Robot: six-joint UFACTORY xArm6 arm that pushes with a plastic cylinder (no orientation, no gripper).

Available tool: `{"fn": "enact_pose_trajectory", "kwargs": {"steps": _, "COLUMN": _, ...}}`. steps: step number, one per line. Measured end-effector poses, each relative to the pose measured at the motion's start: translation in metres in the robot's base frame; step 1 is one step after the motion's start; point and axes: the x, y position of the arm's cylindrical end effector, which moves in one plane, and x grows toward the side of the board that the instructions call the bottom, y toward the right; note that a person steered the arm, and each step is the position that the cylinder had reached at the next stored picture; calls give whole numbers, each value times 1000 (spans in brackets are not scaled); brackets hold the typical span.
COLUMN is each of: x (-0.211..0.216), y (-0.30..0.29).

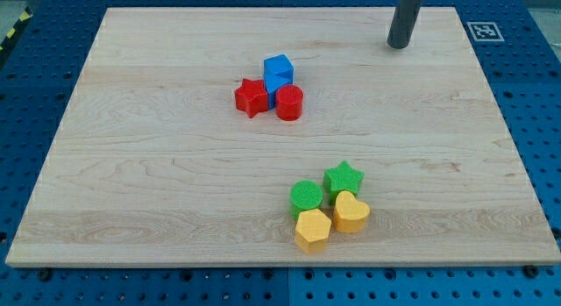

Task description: Move your arm to the right side of the group of blocks at the center of the board

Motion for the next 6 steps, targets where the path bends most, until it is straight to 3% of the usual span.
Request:
{"fn": "enact_pose_trajectory", "kwargs": {"steps": 5, "x": 0, "y": 12}}
{"fn": "enact_pose_trajectory", "kwargs": {"steps": 6, "x": 17, "y": 12}}
